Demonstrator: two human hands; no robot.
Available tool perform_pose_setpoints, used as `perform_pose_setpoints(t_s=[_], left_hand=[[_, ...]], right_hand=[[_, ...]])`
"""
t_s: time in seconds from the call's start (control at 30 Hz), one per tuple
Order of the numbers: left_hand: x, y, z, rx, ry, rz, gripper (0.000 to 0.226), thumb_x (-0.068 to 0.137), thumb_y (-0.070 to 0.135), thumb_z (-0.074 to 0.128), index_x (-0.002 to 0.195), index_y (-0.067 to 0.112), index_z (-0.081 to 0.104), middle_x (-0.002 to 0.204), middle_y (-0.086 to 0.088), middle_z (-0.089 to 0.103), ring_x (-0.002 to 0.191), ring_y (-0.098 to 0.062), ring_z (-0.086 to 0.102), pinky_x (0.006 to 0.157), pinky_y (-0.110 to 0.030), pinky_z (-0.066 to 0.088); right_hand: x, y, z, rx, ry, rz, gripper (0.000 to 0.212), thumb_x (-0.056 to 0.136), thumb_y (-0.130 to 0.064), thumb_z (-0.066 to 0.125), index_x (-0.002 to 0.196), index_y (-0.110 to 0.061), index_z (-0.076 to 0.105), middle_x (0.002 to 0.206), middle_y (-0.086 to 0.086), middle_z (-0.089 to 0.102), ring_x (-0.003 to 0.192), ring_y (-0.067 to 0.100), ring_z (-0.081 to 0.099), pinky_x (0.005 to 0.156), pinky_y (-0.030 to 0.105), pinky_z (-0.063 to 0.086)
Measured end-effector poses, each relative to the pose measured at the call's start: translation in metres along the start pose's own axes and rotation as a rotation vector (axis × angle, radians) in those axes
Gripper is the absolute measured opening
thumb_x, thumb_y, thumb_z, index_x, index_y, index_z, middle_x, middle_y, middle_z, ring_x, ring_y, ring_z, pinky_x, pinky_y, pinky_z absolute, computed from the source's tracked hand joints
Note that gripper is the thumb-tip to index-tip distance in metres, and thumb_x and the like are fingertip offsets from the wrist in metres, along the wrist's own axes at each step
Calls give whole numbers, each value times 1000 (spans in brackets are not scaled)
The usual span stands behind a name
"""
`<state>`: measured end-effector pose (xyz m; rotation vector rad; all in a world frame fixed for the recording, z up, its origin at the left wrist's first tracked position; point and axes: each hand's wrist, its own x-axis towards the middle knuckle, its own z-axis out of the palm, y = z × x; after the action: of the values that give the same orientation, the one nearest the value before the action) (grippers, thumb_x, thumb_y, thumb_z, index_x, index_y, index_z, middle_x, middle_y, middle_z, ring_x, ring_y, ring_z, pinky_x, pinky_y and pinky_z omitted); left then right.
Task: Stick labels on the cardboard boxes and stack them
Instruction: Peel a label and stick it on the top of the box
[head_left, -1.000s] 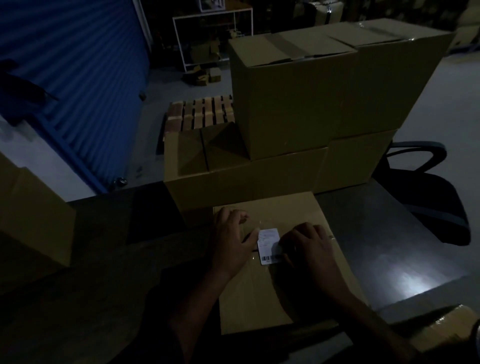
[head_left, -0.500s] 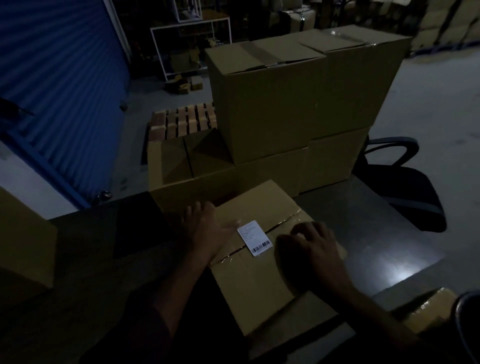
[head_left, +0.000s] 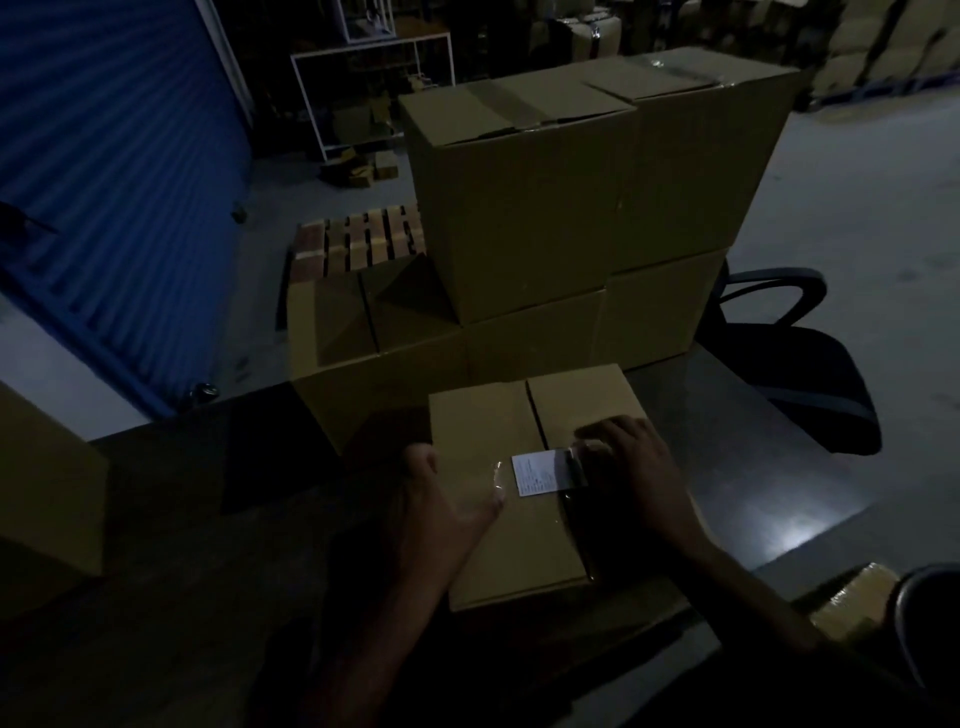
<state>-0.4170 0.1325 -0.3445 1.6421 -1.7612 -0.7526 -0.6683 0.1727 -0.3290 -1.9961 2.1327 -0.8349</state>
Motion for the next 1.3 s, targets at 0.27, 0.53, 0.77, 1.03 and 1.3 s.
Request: perform_pose_setpoints(t_s=[0.27,0.53,0.77,1.03,1.3], left_hand=[[28,43,31,139,-49,404,46,87,52,75,117,26,51,117,9,52,102,-14,55,78,-38,51],[35,28,41,124,-49,430,32,88,49,71,109,32,55,98,17,47,83,-6,50,69,-37,53],[38,26,43,69,-28,416,28,85,44,75,102,33,55,95,16,49,81,-6,52,67,-40,55],[41,21,46,52,-37,423,29,85,55,66,103,36,54,103,17,50,87,-5,56,72,-42,57],[87,26,48,167,-13,279,72,85,47,82,148,24,54,162,-1,38,142,-28,43,111,-45,44]], right_hand=[[-21,-8,21,-135,-6,11,40,71,-42,84,99,-22,65,103,-1,60,95,21,53,75,33,38],[-22,-7,23,-130,54,3,34,79,-42,79,99,-21,63,102,0,59,92,20,51,77,33,41],[-20,-4,23,-120,36,32,30,80,-44,78,97,-25,62,102,-4,57,94,19,51,79,38,45],[-20,-4,20,-102,40,22,28,78,-43,81,90,-25,64,96,-6,57,91,15,50,75,31,37],[-74,-30,19,-177,108,176,32,85,-40,70,113,-28,58,110,-5,54,97,16,46,79,36,44]])
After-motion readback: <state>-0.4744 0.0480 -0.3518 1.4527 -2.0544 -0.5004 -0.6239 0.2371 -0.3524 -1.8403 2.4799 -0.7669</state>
